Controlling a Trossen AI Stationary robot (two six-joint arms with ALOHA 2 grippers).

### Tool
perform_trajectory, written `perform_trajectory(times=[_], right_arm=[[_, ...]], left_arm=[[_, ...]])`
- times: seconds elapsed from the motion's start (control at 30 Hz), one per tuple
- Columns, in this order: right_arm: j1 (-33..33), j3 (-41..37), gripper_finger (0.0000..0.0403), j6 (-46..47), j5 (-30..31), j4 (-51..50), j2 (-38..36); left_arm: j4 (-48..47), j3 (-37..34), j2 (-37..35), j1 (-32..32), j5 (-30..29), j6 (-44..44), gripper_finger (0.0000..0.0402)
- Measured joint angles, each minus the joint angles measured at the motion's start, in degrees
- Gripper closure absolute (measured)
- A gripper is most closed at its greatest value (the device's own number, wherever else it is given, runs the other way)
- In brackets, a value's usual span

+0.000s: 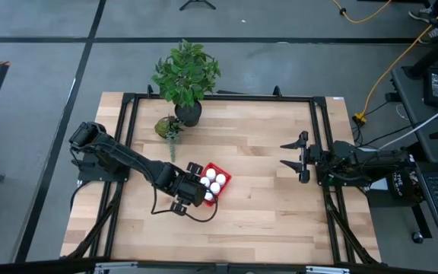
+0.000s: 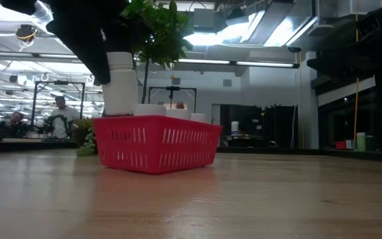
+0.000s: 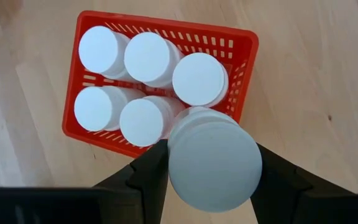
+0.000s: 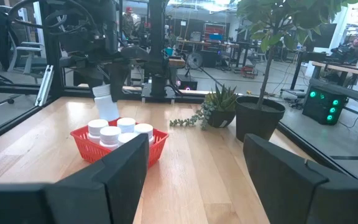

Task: Pick and place pill bottles into a basket
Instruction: Put the white medicine bottle into the red bin

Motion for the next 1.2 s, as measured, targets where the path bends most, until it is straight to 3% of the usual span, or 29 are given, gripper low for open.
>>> perform_trajectory(times=[0.6,0.93,1.2], right_arm=[[0.0,0.0,0.0139,-0.01,0.0,0.0,0.01],[0.01,0.0,0.0139,-0.01,0.0,0.01,0.0],[0.01,0.0,0.0139,-0.02,0.0,0.01,-0.01]], left_arm=[[0.08,-0.04,0.0,0.48,0.46,0.48,0.0231],[3.96,-7.09,-0.02,1.65,0.83,0.57,0.0231],[4.86,-8.44,-0.07,2.79,1.74,0.55,0.0231]])
